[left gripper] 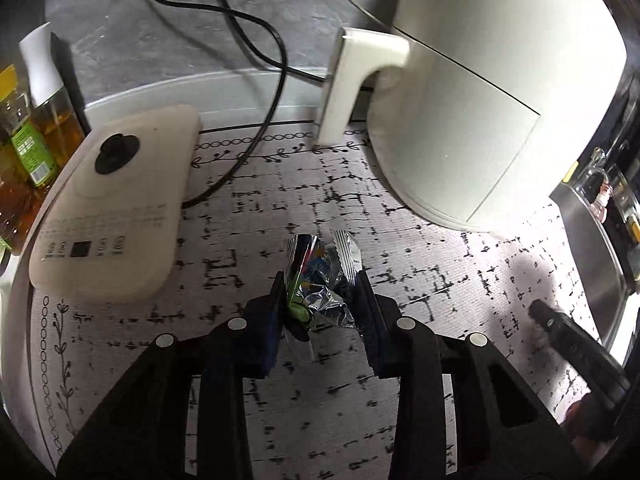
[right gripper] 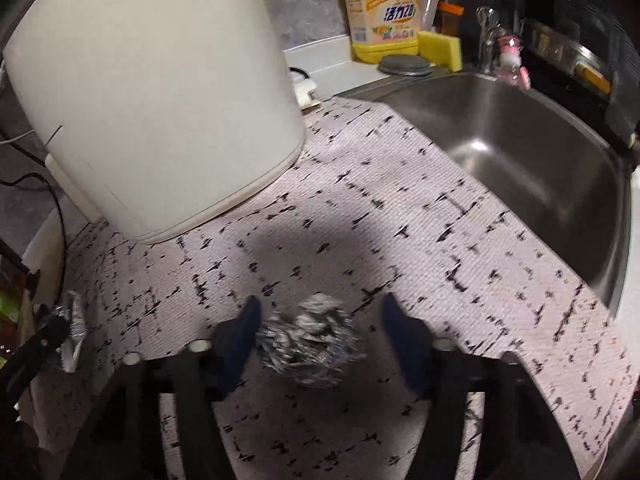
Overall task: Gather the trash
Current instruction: 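Grasp the small foil ball with the right tool while the left tool lifts the wrapper, then carry the foil wrapper and foil ball over the trash bin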
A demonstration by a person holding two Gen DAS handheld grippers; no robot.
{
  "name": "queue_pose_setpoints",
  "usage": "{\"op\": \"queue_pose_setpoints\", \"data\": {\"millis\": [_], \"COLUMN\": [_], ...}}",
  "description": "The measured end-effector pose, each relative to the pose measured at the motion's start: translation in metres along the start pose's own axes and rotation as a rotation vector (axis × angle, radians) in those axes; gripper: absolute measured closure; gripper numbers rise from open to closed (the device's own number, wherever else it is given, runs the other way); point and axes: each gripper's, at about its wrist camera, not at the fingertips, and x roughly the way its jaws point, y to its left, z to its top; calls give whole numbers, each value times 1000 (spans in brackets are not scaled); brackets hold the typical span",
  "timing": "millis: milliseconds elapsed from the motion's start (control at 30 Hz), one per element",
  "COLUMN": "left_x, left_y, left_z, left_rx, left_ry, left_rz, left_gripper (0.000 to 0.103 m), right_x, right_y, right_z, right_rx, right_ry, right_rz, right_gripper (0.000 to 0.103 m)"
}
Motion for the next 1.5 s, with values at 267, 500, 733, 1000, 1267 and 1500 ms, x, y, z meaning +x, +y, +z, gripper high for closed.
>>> {"op": "queue_pose_setpoints", "data": {"millis": [267,500,733,1000,1267,1500], "left_x": [-8,-20,-38,-57,-74,-89], "left_y": [12,16,14,-28,-89,-146], "left_z": [3,1,-4,-20,-55,-84], "left_rx": [-4,28,85,217,355,441], "left_ry": [-14,-30,-52,-63,-47,-27], "left_rz": [-4,-41,-121,-270,-414,-508], "left_gripper": [69,69,69,69,69,69], "right_x": [-17,-47,-85,-142,-180,-209], "right_y": [22,38,36,12,-38,-93], "right_z": [-12,-32,-52,-83,-103,-122], "right_rx": [-32,-34,7,96,211,305], "right_ry": [-15,-44,-94,-183,-229,-258], "right_rz": [29,42,3,-88,-211,-300], "right_gripper": [59,59,60,60,60,60]}}
